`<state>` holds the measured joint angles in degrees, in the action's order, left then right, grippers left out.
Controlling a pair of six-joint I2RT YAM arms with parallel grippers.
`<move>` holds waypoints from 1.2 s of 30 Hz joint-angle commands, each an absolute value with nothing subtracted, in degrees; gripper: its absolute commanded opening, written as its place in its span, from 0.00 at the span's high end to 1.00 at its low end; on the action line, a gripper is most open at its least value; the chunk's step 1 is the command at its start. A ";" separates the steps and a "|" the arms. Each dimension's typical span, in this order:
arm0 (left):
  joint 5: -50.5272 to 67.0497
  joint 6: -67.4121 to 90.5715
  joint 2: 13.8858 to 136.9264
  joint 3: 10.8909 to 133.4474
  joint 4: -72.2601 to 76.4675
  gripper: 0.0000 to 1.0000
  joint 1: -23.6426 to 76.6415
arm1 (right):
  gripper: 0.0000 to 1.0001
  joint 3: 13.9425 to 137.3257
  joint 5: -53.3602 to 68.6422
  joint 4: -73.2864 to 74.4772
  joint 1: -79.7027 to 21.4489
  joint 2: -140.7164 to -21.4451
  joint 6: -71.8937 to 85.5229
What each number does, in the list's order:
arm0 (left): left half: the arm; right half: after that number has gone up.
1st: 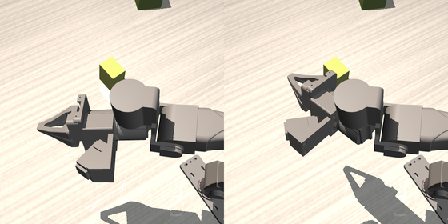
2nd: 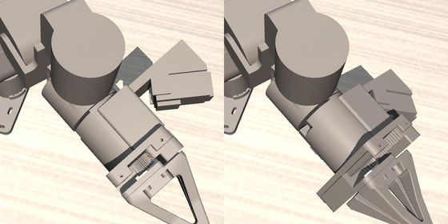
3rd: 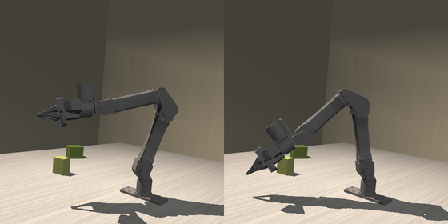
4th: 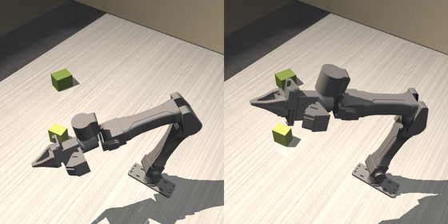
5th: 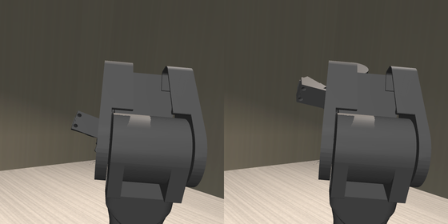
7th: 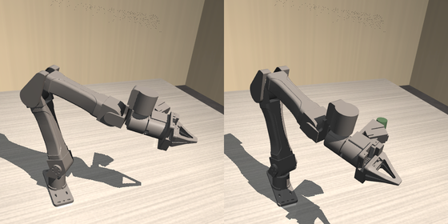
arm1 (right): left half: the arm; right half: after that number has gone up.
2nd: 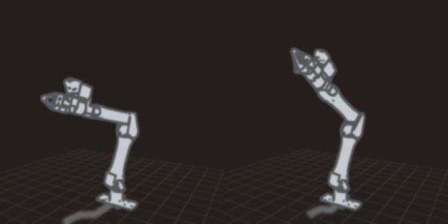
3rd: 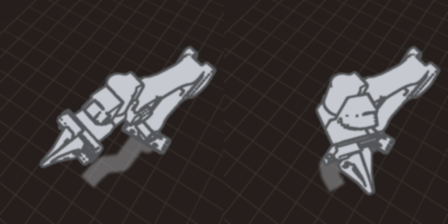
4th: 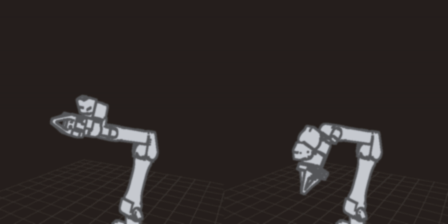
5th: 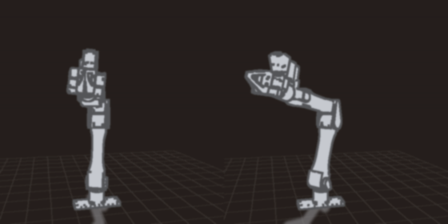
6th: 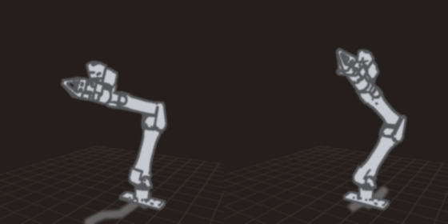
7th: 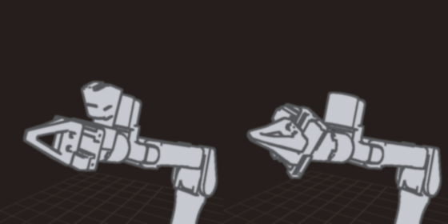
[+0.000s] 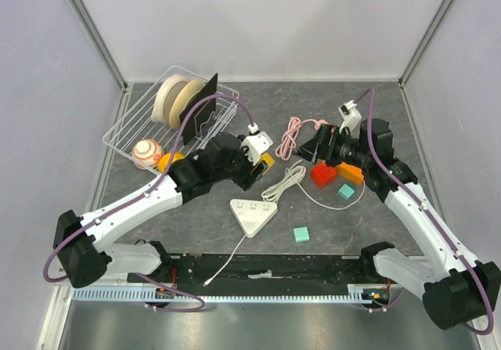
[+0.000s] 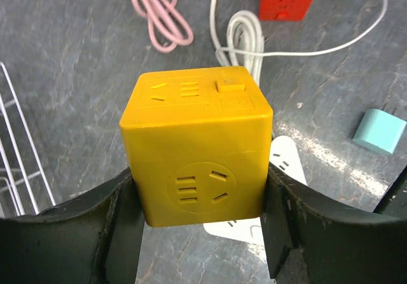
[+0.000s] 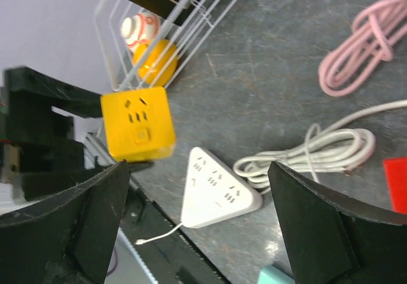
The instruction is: Insert the plug
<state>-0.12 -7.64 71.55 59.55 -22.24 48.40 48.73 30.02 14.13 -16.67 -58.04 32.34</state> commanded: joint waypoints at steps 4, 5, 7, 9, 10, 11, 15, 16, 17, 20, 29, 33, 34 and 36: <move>-5.52 -11.60 67.85 59.50 -14.07 0.92 55.01 | 0.02 57.04 32.17 17.49 -20.74 -57.92 39.02; -6.15 -11.60 67.85 59.50 -12.84 0.92 55.72 | 0.02 57.21 31.82 17.49 -21.87 -58.27 40.50; -7.99 -11.34 68.29 59.76 -12.13 0.92 57.39 | 0.02 57.39 31.38 16.44 -23.02 -58.45 41.92; -8.87 -10.38 68.82 60.47 -11.69 0.92 58.09 | 0.02 57.48 30.68 15.39 -24.95 -58.54 43.50; -9.40 -10.28 68.99 60.73 -11.52 0.92 58.27 | 0.02 57.39 30.50 15.12 -25.57 -58.54 43.68; -9.58 -10.20 68.91 60.73 -10.64 0.92 58.53 | 0.02 57.39 30.59 15.12 -26.45 -58.71 43.86; -9.76 -10.20 68.73 60.82 -9.15 0.92 59.41 | 0.02 56.52 30.41 15.12 -27.68 -59.06 44.39; -9.76 -10.28 68.73 60.91 -8.97 0.92 59.59 | 0.02 56.25 29.98 15.12 -28.03 -59.32 44.30; -9.67 -10.28 68.73 60.91 -8.79 0.92 59.76 | 0.02 56.16 29.71 15.12 -28.47 -59.41 44.38; -8.88 -10.72 68.64 61.08 -8.52 0.92 60.47 | 0.02 55.90 28.66 15.12 -28.83 -60.20 43.77; -8.18 -9.58 67.76 59.59 -5.89 0.92 61.08 | 0.02 55.72 29.09 13.62 -30.23 -63.01 42.63; -8.52 -9.75 68.99 59.85 -5.63 0.92 61.08 | 0.07 56.07 30.32 13.01 -31.11 -64.16 42.10; -8.53 -9.76 69.34 59.85 -5.54 0.92 61.08 | 0.08 56.07 30.41 13.01 -31.29 -64.51 42.10; -8.26 -9.76 69.78 59.94 -5.28 0.91 61.17 | 0.14 56.07 30.59 12.92 -31.55 -64.77 41.84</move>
<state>-8.40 -9.08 69.60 59.18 -11.27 60.62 55.42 29.63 15.90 -30.85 -64.16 42.46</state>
